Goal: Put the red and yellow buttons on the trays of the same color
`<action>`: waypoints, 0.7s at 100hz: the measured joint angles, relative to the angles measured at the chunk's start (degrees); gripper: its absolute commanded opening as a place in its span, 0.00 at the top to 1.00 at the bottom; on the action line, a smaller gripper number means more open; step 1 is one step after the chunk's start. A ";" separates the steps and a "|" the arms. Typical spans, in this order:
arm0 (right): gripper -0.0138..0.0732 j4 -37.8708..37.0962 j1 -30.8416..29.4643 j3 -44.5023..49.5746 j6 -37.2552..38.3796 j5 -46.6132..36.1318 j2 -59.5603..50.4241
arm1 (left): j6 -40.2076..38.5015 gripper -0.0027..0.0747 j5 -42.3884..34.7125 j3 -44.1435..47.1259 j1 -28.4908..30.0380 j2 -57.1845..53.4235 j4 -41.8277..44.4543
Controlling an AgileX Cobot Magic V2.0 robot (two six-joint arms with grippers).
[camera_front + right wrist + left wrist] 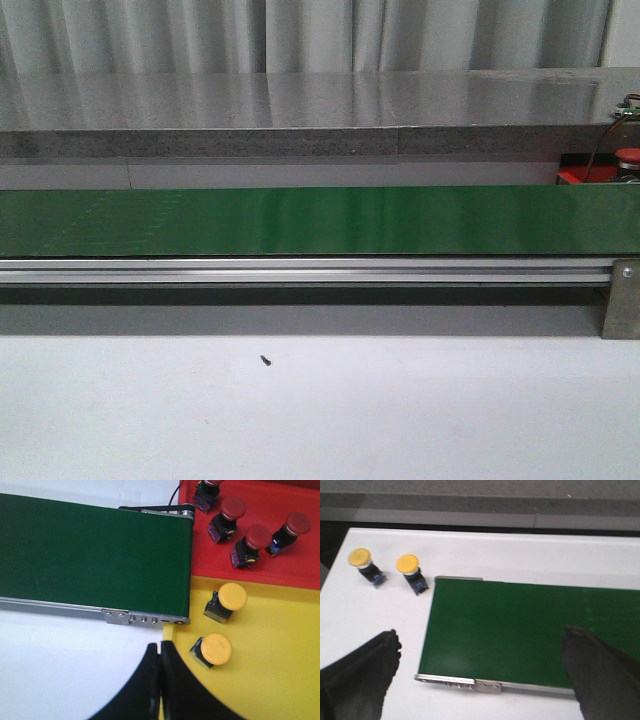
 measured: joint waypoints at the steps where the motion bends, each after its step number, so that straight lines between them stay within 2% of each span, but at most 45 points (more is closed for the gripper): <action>1: 0.92 0.00 0.00 0.00 0.00 0.00 0.00 | 0.00 0.14 0.20 -0.34 0.59 0.68 0.04; 17: 0.92 0.00 0.00 0.00 0.00 0.00 0.00 | -0.34 0.14 2.93 -9.83 5.29 11.07 -0.75; 44: 0.92 0.00 0.00 0.00 0.00 0.00 0.00 | -2.91 0.15 6.49 -26.70 6.45 31.51 -0.94; 70: 0.92 0.00 0.00 0.00 0.00 0.00 0.00 | -3.73 0.28 10.74 -40.20 6.45 46.99 -0.98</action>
